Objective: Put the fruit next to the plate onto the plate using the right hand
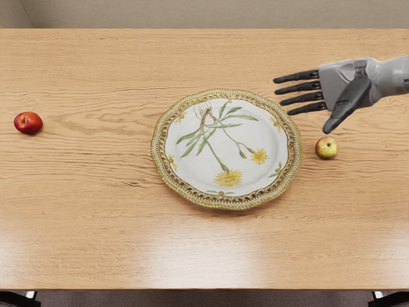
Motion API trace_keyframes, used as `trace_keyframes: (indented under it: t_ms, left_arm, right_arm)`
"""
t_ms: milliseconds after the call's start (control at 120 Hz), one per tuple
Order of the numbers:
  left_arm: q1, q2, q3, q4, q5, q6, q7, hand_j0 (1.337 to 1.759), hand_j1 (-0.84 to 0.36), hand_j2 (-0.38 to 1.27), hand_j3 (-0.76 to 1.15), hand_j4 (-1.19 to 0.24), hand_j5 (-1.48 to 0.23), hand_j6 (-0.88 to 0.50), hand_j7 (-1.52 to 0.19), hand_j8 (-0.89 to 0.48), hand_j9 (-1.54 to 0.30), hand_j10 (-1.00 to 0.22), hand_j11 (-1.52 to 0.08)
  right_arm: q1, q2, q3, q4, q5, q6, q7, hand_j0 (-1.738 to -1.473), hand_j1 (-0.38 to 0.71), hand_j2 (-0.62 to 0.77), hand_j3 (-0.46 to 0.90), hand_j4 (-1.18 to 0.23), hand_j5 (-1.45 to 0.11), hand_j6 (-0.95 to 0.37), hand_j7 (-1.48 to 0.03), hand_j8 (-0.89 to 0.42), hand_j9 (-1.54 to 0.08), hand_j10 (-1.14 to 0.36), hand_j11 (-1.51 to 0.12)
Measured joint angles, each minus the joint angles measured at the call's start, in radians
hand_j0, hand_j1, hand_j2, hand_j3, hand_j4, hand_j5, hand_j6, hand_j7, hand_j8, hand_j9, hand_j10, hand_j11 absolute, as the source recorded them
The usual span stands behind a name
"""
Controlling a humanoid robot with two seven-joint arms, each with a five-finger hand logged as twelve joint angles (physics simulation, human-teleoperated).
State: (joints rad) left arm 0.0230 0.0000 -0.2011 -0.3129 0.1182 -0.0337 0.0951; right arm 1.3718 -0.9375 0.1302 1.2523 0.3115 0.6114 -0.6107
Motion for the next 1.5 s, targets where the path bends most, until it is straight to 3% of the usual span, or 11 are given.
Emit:
trace_keyframes:
  t_ms: [175,275,325,408,483,558,633,758,975,1208,1500]
  left_arm:
    - [0.001,0.000,0.000,0.000,0.000,0.000,0.000,1.658,0.34,0.00,0.00,-0.01,-0.01,-0.01,-0.01,-0.01,-0.01,-0.01,-0.01]
    - [0.001,0.000,0.000,0.000,0.000,0.000,0.000,1.658,0.34,0.00,0.00,-0.01,-0.01,-0.01,-0.01,-0.01,-0.01,-0.01,-0.01]
    - [0.000,0.000,0.000,0.000,0.000,0.000,0.000,1.658,0.34,0.00,0.00,-0.01,-0.01,-0.01,-0.01,-0.01,-0.01,-0.01,-0.01]
    - [0.000,0.000,0.000,0.000,0.000,0.000,0.000,1.658,0.34,0.00,0.00,-0.01,-0.01,-0.01,-0.01,-0.01,-0.01,-0.01,-0.01]
    - [0.001,0.000,0.000,0.000,0.000,0.000,0.000,1.658,0.34,0.00,0.00,-0.01,-0.01,-0.01,-0.01,-0.01,-0.01,-0.01,-0.01]
    - [0.000,0.000,0.000,0.000,0.000,0.000,0.000,1.658,0.34,0.00,0.00,-0.01,-0.01,-0.01,-0.01,-0.01,-0.01,-0.01,-0.01]
    - [0.000,0.000,0.000,0.000,0.000,0.000,0.000,1.658,0.34,0.00,0.00,-0.01,-0.01,-0.01,-0.01,-0.01,-0.01,-0.01,-0.01]
    - [0.001,0.000,0.000,0.000,0.000,0.000,0.000,1.658,0.34,0.00,0.00,-0.01,-0.01,-0.01,-0.01,-0.01,-0.01,-0.01,-0.01]
    - [0.000,0.000,0.000,0.000,0.000,0.000,0.000,1.658,0.34,0.00,0.00,-0.01,-0.01,-0.01,-0.01,-0.01,-0.01,-0.01,-0.01]
    - [0.000,0.000,0.000,0.000,0.000,0.000,0.000,1.658,0.34,0.00,0.00,-0.01,-0.01,-0.01,-0.01,-0.01,-0.01,-0.01,-0.01]
    - [0.001,0.000,0.000,0.000,0.000,0.000,0.000,1.658,0.34,0.00,0.00,-0.01,-0.01,-0.01,-0.01,-0.01,-0.01,-0.01,-0.01]
  right_arm:
    - [-0.015,-0.025,0.006,0.009,-0.048,0.000,0.000,-1.658,-0.33,0.00,0.00,-0.02,-0.03,-0.02,-0.03,-0.02,-0.03,-0.02,-0.03]
    - [0.055,-0.022,0.012,0.126,-0.200,-0.139,0.000,-1.658,-0.32,0.00,0.00,-0.02,-0.03,-0.02,-0.03,-0.02,-0.03,-0.02,-0.03]
    - [0.151,-0.013,-0.076,0.169,-0.258,-0.249,0.000,-1.658,-0.32,0.00,0.00,-0.02,-0.03,-0.02,-0.03,-0.02,-0.03,-0.02,-0.03]
    - [0.385,0.057,-0.380,0.221,-0.309,-0.450,0.000,-1.658,-0.33,0.00,0.00,-0.02,-0.03,-0.02,-0.03,-0.02,-0.03,-0.02,-0.03]
    - [0.561,0.123,-0.594,0.317,-0.331,-0.655,0.000,-1.658,-0.32,0.00,0.00,-0.02,-0.03,-0.02,-0.03,-0.02,-0.03,-0.02,-0.03]
    - [0.658,0.244,-0.748,0.396,-0.344,-0.880,0.000,-1.658,-0.32,0.00,0.00,-0.02,-0.03,-0.02,-0.03,-0.02,-0.03,-0.02,-0.03]
    - [0.696,0.385,-0.847,0.435,-0.351,-1.056,0.000,-1.658,-0.32,0.00,0.00,-0.02,-0.03,-0.02,-0.03,-0.02,-0.03,-0.02,-0.03]
    - [0.668,0.477,-0.937,0.460,-0.358,-1.172,0.000,-1.658,-0.32,0.00,0.00,-0.03,-0.03,-0.03,-0.03,-0.03,-0.03,-0.03,-0.03]
    - [0.585,0.517,-1.012,0.451,-0.404,-1.216,0.000,-1.658,-0.29,-0.01,0.00,-0.05,-0.07,-0.05,-0.07,-0.05,-0.07,-0.05,-0.07]
    - [0.441,0.518,-0.917,0.340,-0.462,-1.222,0.000,-1.658,-0.14,-0.03,0.00,-0.17,-0.23,-0.18,-0.23,-0.17,-0.23,-0.17,-0.23]
    - [0.245,0.516,-0.831,0.120,-0.561,-1.219,0.000,-1.658,-0.09,-0.04,0.00,-0.22,-0.28,-0.22,-0.28,-0.22,-0.28,-0.22,-0.28]
